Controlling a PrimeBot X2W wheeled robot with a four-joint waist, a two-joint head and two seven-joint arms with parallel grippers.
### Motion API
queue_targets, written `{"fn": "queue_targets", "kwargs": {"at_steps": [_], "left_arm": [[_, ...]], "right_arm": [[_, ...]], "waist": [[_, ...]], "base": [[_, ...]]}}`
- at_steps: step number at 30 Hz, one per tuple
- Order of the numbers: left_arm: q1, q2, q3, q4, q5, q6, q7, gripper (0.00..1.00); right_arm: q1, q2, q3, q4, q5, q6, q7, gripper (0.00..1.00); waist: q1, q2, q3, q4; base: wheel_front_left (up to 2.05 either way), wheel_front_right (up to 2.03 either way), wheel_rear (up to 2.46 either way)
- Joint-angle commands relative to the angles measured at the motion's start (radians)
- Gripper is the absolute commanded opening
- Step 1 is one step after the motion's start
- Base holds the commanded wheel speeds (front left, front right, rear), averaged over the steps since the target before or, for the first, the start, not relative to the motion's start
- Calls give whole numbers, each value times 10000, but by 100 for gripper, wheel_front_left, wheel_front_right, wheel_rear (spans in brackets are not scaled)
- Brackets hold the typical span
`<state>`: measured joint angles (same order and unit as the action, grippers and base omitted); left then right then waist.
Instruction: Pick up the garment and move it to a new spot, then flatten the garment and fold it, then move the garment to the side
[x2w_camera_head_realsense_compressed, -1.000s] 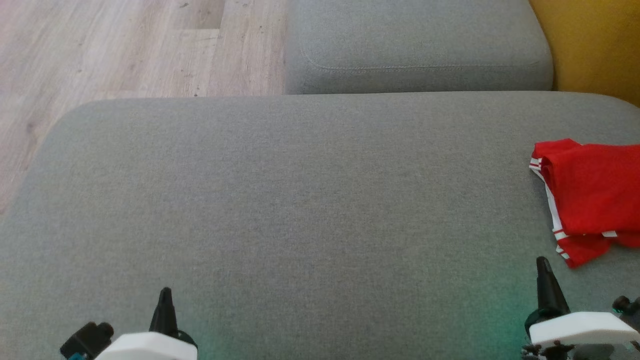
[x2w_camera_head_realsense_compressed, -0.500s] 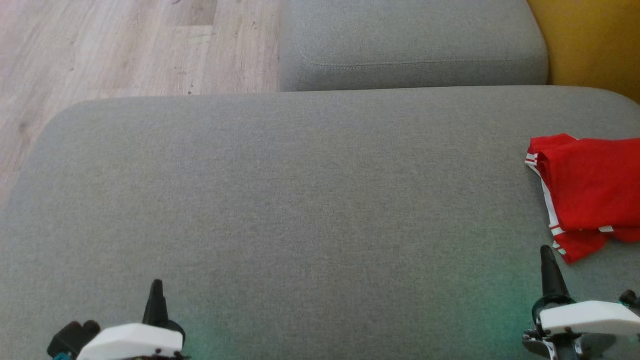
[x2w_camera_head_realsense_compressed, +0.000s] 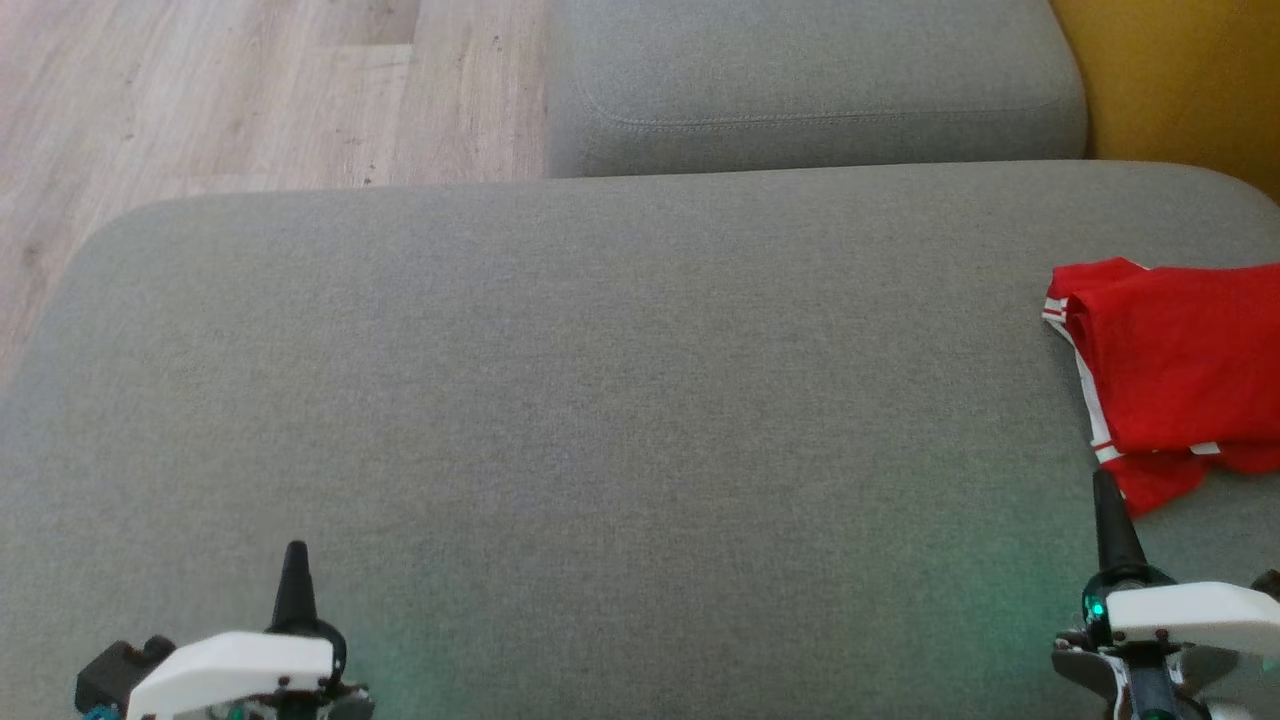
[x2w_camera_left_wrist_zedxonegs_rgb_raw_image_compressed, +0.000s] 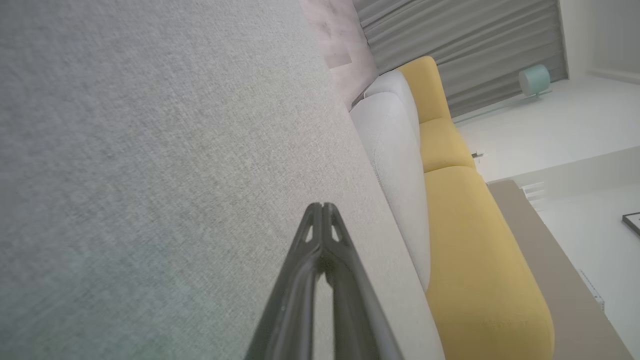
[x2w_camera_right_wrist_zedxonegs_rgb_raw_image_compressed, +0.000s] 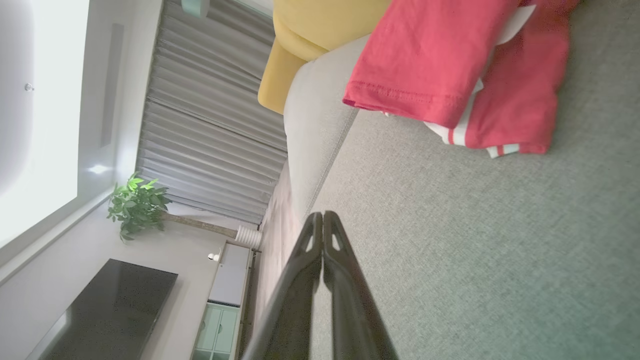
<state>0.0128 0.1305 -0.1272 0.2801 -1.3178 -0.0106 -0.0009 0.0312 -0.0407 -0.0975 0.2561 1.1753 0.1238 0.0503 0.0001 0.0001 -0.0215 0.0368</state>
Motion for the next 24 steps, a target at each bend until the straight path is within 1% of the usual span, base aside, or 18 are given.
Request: {"fn": "queue_targets", "kwargs": {"at_steps": [1,24], "left_arm": [[-671,-24,453,-326,-245,-164,78,0],[-1003,-474,1629,-339,-1944,-811,705,0]], "right_arm": [[-562,-69,109,-303,369,50,64,0],[-1080,-85,-61,-184,2842,62,417,0]], "waist": [[-1,-1,13,-19],[-1,-1,158,-237]], "base": [[0,0,0],[0,0,0]]}}
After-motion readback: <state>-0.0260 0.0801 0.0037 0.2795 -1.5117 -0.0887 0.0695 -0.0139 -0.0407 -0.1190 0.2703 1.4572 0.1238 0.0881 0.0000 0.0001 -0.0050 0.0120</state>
